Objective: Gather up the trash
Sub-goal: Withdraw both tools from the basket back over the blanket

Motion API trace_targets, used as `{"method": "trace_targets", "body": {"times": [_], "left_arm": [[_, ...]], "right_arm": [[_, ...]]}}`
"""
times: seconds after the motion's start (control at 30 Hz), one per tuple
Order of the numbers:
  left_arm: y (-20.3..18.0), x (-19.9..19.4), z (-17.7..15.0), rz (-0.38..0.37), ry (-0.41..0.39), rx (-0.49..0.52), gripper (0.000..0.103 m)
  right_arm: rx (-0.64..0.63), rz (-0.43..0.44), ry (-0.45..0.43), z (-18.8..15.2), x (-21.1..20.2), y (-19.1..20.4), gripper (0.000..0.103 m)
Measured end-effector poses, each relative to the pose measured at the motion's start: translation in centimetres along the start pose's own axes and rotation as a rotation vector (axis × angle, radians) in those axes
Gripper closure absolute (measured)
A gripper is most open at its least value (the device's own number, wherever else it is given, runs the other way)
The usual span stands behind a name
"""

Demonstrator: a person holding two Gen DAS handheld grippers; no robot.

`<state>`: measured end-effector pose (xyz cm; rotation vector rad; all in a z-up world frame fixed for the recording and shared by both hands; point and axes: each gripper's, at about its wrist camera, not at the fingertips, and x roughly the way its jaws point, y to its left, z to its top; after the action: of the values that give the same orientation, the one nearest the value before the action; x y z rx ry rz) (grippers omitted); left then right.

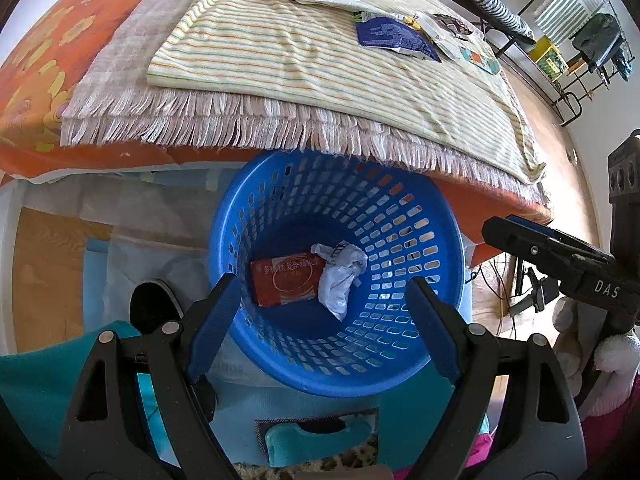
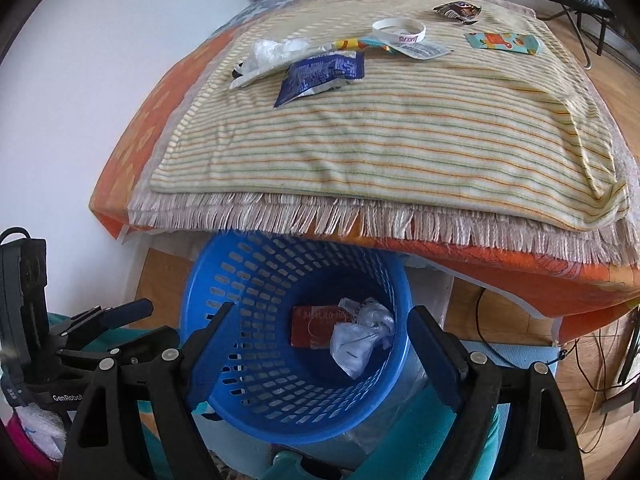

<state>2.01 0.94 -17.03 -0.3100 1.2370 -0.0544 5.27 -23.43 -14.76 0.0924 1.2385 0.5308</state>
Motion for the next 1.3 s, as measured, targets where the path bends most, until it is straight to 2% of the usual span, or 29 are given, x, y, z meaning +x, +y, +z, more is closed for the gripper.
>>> {"method": "trace_targets", "body": {"times": [0.33, 0.73, 1.3], "left_arm": [[-0.6, -1.5, 0.8, -0.013, -0.035, 0.014, 0.016], [-1.7, -3.3, 3.5, -0.02, -0.089, 0.047, 0.016], [-2.7, -4.7, 10.0, -0.012, -0.164, 0.096, 0.016]], "right_arm": [[0.014, -0.007, -0.055, 0.7, -1.8, -0.4, 0.016], [0.05, -0.016, -0.111, 2.1, -3.6, -1.5, 0.016], [0.122, -0.041, -0.192, 5.9, -5.5, -4.4, 0.009]]}}
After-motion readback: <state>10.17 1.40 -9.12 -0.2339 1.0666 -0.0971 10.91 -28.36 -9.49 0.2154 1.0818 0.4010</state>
